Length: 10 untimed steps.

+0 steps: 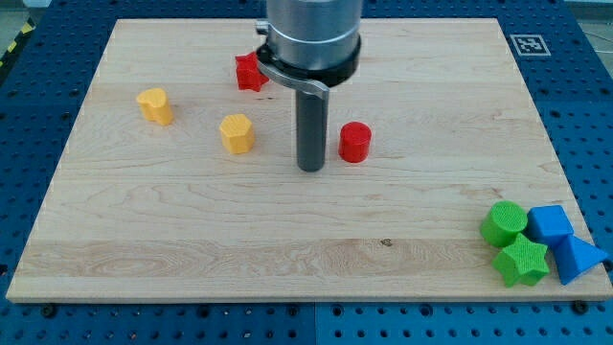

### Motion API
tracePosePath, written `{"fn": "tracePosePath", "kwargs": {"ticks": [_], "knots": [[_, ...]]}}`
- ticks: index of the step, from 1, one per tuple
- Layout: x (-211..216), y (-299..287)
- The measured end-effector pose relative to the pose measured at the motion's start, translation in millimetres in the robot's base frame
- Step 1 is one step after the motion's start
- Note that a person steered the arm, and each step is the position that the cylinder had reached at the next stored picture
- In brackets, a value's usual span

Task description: Move the red circle towards the group of blocks

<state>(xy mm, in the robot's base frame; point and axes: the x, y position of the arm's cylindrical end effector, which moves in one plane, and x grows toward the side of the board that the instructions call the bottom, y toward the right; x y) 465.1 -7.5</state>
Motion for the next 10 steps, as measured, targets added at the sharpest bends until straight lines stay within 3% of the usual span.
{"fn": "tracePosePath", "kwargs": {"ticks": [2, 3, 8, 10], "knots": [[-45.8, -7.4], [-51.7, 17.2], [-25.7, 48.8], [-36.6, 48.8]]}}
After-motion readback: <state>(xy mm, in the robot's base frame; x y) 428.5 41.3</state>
